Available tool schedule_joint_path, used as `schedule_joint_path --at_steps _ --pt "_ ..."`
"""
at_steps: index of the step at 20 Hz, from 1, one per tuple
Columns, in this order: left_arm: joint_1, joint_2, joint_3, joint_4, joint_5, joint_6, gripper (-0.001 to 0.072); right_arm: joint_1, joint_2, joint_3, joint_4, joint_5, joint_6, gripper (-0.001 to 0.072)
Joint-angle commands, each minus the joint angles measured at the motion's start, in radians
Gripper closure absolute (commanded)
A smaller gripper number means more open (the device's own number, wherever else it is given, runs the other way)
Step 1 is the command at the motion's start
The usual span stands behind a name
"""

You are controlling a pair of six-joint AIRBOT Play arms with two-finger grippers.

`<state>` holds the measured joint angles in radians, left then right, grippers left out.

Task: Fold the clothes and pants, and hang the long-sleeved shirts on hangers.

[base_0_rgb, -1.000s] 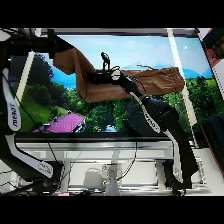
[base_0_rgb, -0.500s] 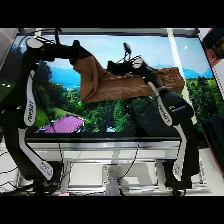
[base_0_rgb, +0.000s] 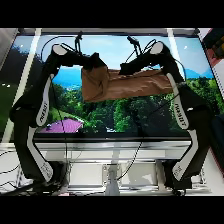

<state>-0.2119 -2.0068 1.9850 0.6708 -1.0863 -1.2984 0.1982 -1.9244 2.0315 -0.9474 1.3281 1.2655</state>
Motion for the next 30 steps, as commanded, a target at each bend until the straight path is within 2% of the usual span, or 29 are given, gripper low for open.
schedule_joint_path --at_steps 1,3,4,5,6,7,12,16,18,21,22,23,26,27,28,29,30 --pt "-0.069 -0.011 0.000 0.115 0.038 -0.003 0.0696 -0.058 0.092 -0.001 -0.064 0.060 -0.026 0.0673" --pt "-0.107 -0.012 0.000 0.114 0.075 -0.003 0.0673 -0.106 0.125 -0.001 -0.080 0.064 -0.018 0.0673" --pt "-0.122 -0.012 0.000 0.114 0.097 -0.003 0.0529 -0.131 0.136 -0.001 -0.080 0.069 -0.010 0.0673" --pt "-0.137 -0.012 0.000 0.114 0.111 -0.003 0.0291 -0.159 0.146 -0.001 -0.079 0.074 0.006 0.0673" --pt "-0.146 -0.012 0.000 0.114 0.110 -0.003 0.0138 -0.184 0.152 -0.001 -0.079 0.083 0.009 0.0672" --pt "-0.150 -0.012 0.000 0.114 0.105 -0.003 0.0117 -0.210 0.157 -0.001 -0.079 0.097 0.014 0.0672" --pt "-0.075 0.022 0.002 0.115 0.053 -0.002 0.0118 -0.344 0.160 -0.001 -0.080 0.155 0.027 0.0672" --pt "0.098 0.076 0.001 0.116 -0.133 -0.002 0.0126 -0.477 0.165 -0.001 -0.080 0.158 0.024 0.0673" --pt "0.189 0.082 0.001 0.116 -0.217 -0.002 0.0240 -0.545 0.166 -0.008 -0.079 0.171 0.024 0.0672" --pt "0.264 0.083 -0.053 0.132 -0.318 0.009 0.0260 -0.628 0.169 -0.048 -0.080 0.172 0.023 0.0673" --pt "0.266 0.083 -0.084 0.172 -0.330 0.019 0.0382 -0.650 0.169 -0.063 -0.080 0.172 0.022 0.0673" --pt "0.264 0.083 -0.118 0.214 -0.325 0.028 0.0407 -0.666 0.169 -0.075 -0.080 0.172 0.016 0.0672" --pt "0.240 0.081 -0.202 0.226 -0.222 0.029 0.0401 -0.691 0.168 -0.096 -0.081 0.171 -0.003 0.0672" --pt "0.236 0.075 -0.206 0.222 -0.185 0.028 0.0318 -0.690 0.168 -0.096 -0.087 0.169 -0.005 0.0673" --pt "0.235 0.069 -0.206 0.193 -0.166 0.028 0.0201 -0.690 0.168 -0.096 -0.085 0.164 -0.005 0.0672" --pt "0.235 0.068 -0.206 0.172 -0.166 0.028 0.0275 -0.689 0.168 -0.096 -0.085 0.157 -0.005 0.0672" --pt "0.239 0.070 -0.203 0.166 -0.166 0.028 0.0652 -0.690 0.168 -0.096 -0.085 0.151 -0.005 0.0672"
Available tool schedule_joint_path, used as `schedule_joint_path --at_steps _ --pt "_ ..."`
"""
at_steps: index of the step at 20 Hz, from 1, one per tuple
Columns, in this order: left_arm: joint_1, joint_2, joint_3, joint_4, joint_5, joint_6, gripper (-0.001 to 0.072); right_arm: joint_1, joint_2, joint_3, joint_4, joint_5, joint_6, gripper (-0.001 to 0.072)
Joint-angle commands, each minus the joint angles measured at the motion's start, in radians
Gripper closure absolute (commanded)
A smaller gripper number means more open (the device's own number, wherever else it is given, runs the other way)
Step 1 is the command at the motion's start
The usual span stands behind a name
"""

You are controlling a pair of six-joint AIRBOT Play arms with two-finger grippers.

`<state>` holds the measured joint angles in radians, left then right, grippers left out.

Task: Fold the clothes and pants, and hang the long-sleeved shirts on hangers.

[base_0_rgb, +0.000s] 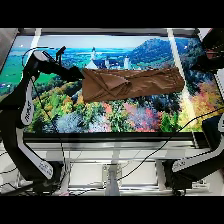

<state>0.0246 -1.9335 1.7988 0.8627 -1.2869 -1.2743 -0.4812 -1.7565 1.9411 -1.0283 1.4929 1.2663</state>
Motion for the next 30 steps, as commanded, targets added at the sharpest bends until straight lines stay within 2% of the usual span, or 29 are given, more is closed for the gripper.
schedule_joint_path --at_steps 1,3,6,7,9,10,11,12,13,16,18,21,24,26,28,30 --pt "0.008 0.008 -0.017 -0.016 0.033 0.006 0.0699 -0.010 0.000 -0.006 -0.005 -0.015 -0.005 0.0672" --pt "0.005 0.061 -0.018 0.123 0.026 -0.006 0.0701 -0.011 0.000 -0.006 -0.007 -0.016 -0.005 0.0672" --pt "-0.055 0.210 -0.064 0.477 0.044 -0.048 0.0700 -0.011 0.000 -0.006 -0.008 -0.016 -0.005 0.0672" --pt "-0.066 0.271 -0.149 0.486 0.095 -0.066 0.0698 -0.011 0.000 -0.006 -0.011 -0.016 -0.005 0.0672" --pt "-0.066 0.352 -0.374 0.389 0.237 -0.064 0.0695 -0.011 0.000 -0.006 -0.015 -0.014 -0.005 0.0672" --pt "-0.066 0.360 -0.468 0.379 0.280 -0.064 0.0634 -0.011 0.001 -0.006 -0.015 -0.014 -0.005 0.0672" --pt "-0.066 0.353 -0.526 0.376 0.305 -0.064 0.0414 -0.011 0.000 -0.006 -0.015 -0.015 -0.005 0.0672" --pt "-0.066 0.340 -0.560 0.349 0.333 -0.064 0.0116 -0.011 0.000 -0.006 -0.015 -0.016 -0.005 0.0672" --pt "-0.066 0.325 -0.568 0.309 0.362 -0.050 0.0078 -0.011 0.001 -0.006 -0.015 -0.016 -0.005 0.0672" --pt "-0.068 0.271 -0.568 0.100 0.486 0.053 0.0079 -0.010 0.000 -0.006 -0.014 -0.018 -0.005 0.0672" --pt "-0.066 0.237 -0.567 -0.012 0.538 0.064 0.0079 -0.010 0.000 -0.006 -0.015 -0.019 -0.005 0.0672" --pt "-0.061 0.192 -0.566 -0.130 0.549 0.115 0.0079 -0.010 0.000 -0.006 -0.014 -0.019 -0.005 0.0672" --pt "-0.063 0.165 -0.566 -0.300 0.542 0.227 0.0086 -0.010 0.000 -0.006 -0.013 -0.019 -0.005 0.0672" --pt "-0.075 0.147 -0.564 -0.364 0.542 0.246 0.0222 -0.010 0.000 -0.006 -0.011 -0.018 -0.005 0.0672" --pt "-0.097 0.129 -0.547 -0.363 0.542 0.246 0.0356 -0.010 0.000 -0.006 -0.011 -0.018 -0.005 0.0672" --pt "-0.125 0.114 -0.516 -0.363 0.543 0.247 0.0366 -0.010 0.000 -0.006 -0.011 -0.018 -0.005 0.0672"
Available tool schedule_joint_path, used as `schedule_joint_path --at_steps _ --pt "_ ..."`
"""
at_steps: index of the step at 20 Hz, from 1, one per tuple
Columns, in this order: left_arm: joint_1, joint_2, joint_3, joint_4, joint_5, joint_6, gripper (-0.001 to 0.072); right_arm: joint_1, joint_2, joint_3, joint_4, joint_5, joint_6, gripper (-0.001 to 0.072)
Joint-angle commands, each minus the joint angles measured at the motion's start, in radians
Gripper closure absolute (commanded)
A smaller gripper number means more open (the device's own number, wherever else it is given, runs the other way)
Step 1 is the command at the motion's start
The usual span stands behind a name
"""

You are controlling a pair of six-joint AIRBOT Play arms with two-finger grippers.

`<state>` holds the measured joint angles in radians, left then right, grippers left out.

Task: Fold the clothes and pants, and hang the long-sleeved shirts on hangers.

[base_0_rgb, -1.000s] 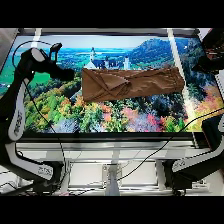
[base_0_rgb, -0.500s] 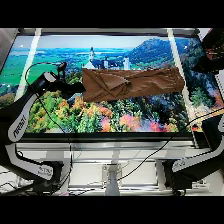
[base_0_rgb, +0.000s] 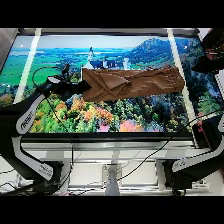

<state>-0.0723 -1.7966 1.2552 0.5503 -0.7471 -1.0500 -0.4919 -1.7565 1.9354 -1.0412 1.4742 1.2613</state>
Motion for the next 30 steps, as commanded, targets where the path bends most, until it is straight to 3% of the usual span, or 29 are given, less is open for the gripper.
schedule_joint_path --at_steps 1,3,5,8,10,14,18,25,27,30 --pt "-0.039 -0.029 0.045 -0.051 0.005 0.023 0.0366 0.001 0.000 0.000 0.002 0.000 0.000 0.0672" --pt "-0.053 -0.037 0.080 -0.051 0.017 0.018 0.0369 0.001 0.000 0.000 0.002 0.000 0.001 0.0672" --pt "-0.054 -0.033 0.095 -0.055 0.053 0.017 0.0695 0.001 0.000 0.000 0.003 0.001 0.001 0.0672" --pt "-0.030 -0.006 0.117 -0.053 -0.002 -0.020 0.0698 0.000 0.001 0.000 0.025 0.010 0.001 0.0672" --pt "0.005 0.039 0.149 -0.035 -0.109 -0.068 0.0700 0.000 0.003 0.001 0.026 0.029 0.001 0.0672" --pt "0.077 0.128 0.379 0.296 -0.517 -0.328 0.0700 0.003 0.005 0.001 0.109 0.056 0.000 0.0672" --pt "0.086 0.169 0.650 0.438 -0.811 -0.406 0.0699 0.037 0.005 0.001 0.200 0.053 -0.023 0.0673" --pt "0.064 0.180 0.754 0.438 -0.859 -0.402 0.0698 0.229 0.005 -0.100 0.199 0.015 -0.030 0.0673" --pt "0.060 0.177 0.754 0.438 -0.858 -0.401 0.0698 0.311 0.002 -0.169 0.199 -0.041 -0.037 0.0673" --pt "0.042 0.176 0.754 0.438 -0.856 -0.401 0.0698 0.492 -0.010 -0.266 0.200 -0.240 -0.034 0.0673"
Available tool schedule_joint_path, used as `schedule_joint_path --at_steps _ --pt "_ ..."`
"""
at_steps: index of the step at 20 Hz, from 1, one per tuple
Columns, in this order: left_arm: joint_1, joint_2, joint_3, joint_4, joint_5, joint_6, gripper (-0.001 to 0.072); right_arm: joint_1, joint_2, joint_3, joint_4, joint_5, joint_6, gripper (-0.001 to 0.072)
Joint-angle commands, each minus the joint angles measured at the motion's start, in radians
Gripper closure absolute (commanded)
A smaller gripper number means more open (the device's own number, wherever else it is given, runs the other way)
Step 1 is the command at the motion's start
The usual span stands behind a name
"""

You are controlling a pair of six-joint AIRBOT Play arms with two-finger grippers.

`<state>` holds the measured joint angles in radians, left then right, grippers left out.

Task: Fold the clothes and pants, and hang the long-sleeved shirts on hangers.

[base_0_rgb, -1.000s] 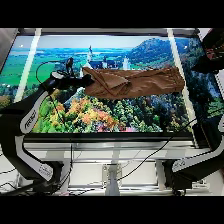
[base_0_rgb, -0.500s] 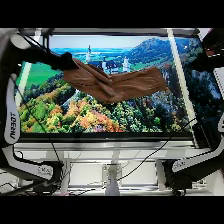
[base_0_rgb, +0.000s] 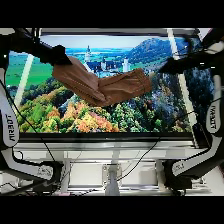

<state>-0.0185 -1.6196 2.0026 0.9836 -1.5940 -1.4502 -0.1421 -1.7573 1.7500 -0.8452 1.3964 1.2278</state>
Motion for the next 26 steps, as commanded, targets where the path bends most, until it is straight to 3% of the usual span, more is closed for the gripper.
schedule_joint_path --at_steps 1,5,7,15,19,24,26 --pt "-0.021 -0.001 0.006 0.005 -0.004 -0.001 0.0698 0.217 -0.023 -0.095 0.004 -0.244 0.016 0.0673" --pt "-0.037 -0.003 0.006 0.005 0.012 -0.001 0.0697 0.500 -0.111 -0.098 0.003 -0.517 0.056 0.0674" --pt "-0.045 -0.008 0.006 0.004 0.011 -0.001 0.0697 0.604 -0.160 -0.094 0.004 -0.600 0.126 0.0676" --pt "-0.097 -0.045 0.005 0.004 0.054 -0.002 0.0697 0.774 -0.288 -0.094 0.284 -0.694 0.140 0.0677" --pt "-0.142 -0.069 0.004 0.004 0.129 -0.001 0.0696 0.738 -0.280 -0.094 0.270 -0.645 0.140 0.0676" --pt "-0.249 -0.146 0.003 0.003 0.228 -0.001 0.0697 0.530 -0.180 -0.095 0.068 -0.415 0.134 0.0676" --pt "-0.309 -0.187 0.003 -0.001 0.286 -0.001 0.0696 0.435 -0.103 -0.095 -0.018 -0.298 0.075 0.0675"
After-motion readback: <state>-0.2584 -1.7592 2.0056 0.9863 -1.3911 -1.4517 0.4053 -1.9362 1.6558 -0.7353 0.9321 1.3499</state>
